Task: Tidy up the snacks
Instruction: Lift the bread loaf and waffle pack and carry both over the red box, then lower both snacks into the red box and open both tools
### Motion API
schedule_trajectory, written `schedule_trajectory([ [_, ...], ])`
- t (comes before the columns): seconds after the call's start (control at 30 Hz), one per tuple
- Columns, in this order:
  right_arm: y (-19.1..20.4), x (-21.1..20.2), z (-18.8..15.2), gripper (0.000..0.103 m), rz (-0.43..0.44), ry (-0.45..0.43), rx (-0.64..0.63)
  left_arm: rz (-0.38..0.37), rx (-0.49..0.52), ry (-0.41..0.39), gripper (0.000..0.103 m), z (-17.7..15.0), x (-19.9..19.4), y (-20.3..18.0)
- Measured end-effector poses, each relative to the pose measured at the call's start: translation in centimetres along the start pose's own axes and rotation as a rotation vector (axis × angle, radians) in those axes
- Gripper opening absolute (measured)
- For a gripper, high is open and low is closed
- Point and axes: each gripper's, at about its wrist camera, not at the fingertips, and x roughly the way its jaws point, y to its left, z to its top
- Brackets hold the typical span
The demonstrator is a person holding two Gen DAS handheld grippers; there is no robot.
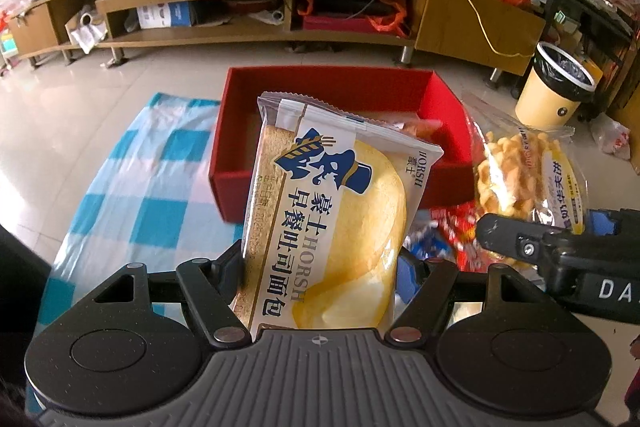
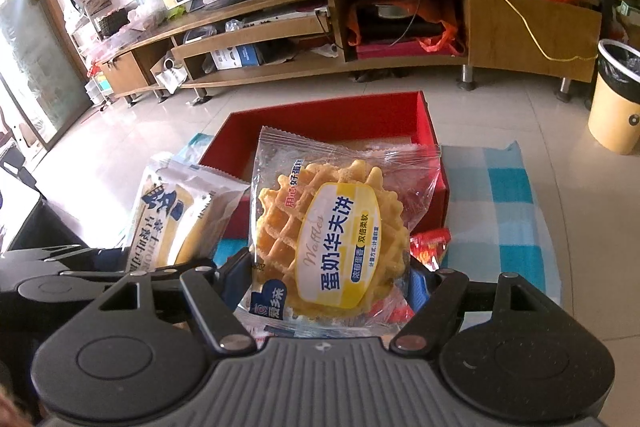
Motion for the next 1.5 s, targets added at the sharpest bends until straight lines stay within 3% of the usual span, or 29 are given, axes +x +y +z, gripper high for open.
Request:
schedule_trajectory([
  [1.0, -1.5, 5.5, 6.6, 0.071, -0.016, -0.014, -0.004, 0.052, -0.016, -0.047, 0.077, 7.4, 4.9, -0.5],
  [1.5, -2.6, 9.4, 8.6, 0.071, -0.023, 0.008, 0.024, 0.082, -0.022, -0.019, 0.077, 9.6, 8.7, -0.1],
])
